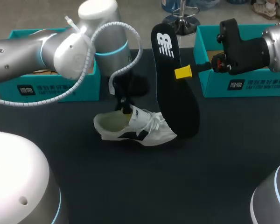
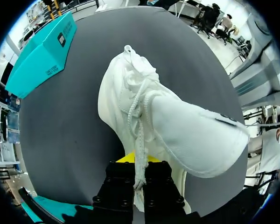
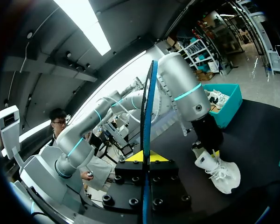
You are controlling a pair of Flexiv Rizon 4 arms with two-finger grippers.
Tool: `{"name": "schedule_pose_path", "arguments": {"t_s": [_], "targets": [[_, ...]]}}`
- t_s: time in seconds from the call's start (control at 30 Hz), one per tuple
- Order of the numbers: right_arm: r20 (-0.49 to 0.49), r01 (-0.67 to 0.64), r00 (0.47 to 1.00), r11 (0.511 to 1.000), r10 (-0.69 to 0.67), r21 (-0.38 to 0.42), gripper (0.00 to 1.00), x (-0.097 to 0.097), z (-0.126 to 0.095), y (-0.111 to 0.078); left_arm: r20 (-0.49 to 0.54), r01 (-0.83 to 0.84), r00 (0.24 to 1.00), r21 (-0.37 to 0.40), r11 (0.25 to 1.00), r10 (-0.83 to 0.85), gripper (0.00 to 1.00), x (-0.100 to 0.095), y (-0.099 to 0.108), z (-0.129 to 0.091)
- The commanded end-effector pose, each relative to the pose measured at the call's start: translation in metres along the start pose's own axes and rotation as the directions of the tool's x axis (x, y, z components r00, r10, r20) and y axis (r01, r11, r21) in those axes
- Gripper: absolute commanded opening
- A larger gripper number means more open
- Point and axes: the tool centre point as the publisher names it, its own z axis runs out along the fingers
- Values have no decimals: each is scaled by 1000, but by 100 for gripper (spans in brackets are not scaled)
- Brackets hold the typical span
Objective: Take the shoe out of the shoebox, open the shoe tongue, remove and reinsert the insole, then place the shoe into the shoebox
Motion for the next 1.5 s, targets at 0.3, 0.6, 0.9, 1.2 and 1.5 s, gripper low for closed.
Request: {"name": "schedule_pose_path", "arguments": {"t_s": [0.3, 0.6, 0.9, 1.2, 1.5], "targets": [[2, -1, 1000, 1000, 1, 1, 0, 0, 1, 0, -314, -944, 288, 64, 322, 905, 0, -1, -22, -22], [2, -1, 1000, 1000, 1, 1, 0, 0, 1, 0, -270, -952, 293, 3, 305, 917, 0, -9, -39, -28], [2, -1, 1000, 1000, 1, 1, 0, 0, 1, 0, -270, -952, 293, 3, 305, 917, 0, -9, -39, -28], [2, -1, 1000, 1000, 1, 1, 0, 0, 1, 0, -307, -989, 117, 56, 140, 944, 0, -23, -55, -17], [2, -1, 1000, 1000, 1, 1, 0, 0, 1, 0, -326, -989, 115, 55, 140, 938, 0, -35, -59, -7]]}}
